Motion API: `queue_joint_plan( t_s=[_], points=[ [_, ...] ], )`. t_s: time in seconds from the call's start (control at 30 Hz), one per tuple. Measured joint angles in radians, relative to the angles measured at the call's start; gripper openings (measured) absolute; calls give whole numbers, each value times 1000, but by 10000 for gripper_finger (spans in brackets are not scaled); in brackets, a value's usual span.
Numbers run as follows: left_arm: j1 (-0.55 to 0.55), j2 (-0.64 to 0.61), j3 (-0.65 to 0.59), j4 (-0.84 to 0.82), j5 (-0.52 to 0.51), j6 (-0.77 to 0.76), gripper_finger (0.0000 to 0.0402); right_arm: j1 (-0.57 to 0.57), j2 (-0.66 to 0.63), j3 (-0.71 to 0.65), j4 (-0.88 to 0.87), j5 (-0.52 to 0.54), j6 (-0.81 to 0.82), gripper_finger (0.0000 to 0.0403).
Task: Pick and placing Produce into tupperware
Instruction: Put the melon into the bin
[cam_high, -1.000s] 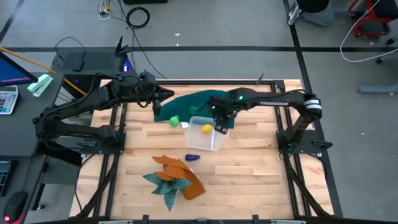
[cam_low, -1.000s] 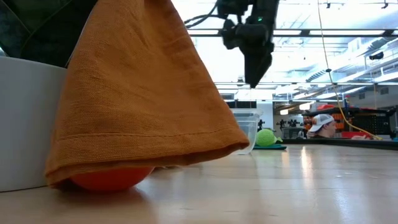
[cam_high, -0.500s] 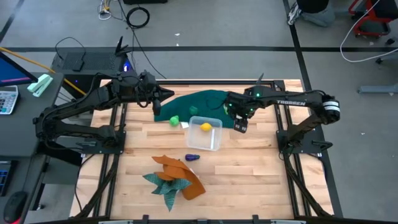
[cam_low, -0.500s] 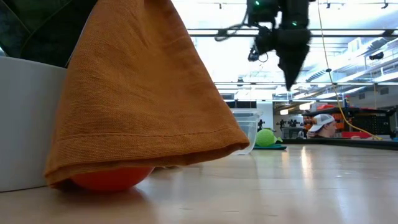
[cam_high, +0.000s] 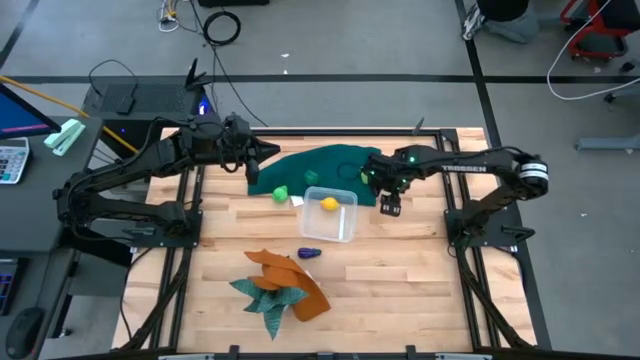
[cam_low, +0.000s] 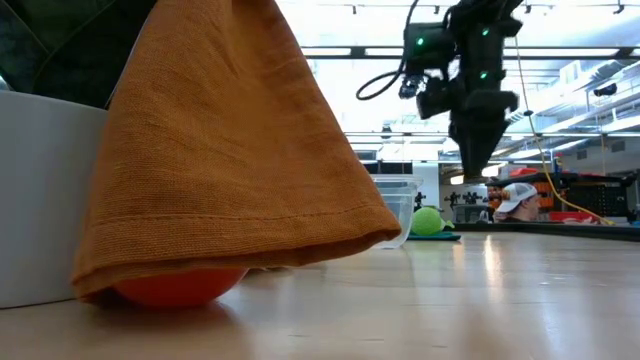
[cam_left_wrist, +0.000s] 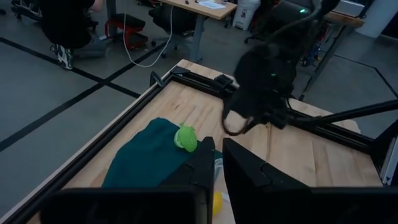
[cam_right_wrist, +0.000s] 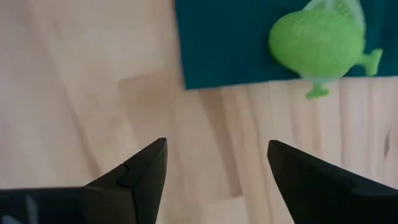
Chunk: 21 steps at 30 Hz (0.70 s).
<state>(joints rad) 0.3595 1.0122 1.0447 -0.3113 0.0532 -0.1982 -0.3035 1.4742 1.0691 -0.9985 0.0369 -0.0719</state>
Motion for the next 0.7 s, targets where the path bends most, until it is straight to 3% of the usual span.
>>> queue_joint_plan(
  t_s=[0.3,0.7],
  points=[
    [0,0,0,0,-1,-1,40,-143,67,39,64,-32,-151,240],
    [0,2,0,-1,-12,-8,36,-256,235,243,19,-178,-375,242]
  ],
)
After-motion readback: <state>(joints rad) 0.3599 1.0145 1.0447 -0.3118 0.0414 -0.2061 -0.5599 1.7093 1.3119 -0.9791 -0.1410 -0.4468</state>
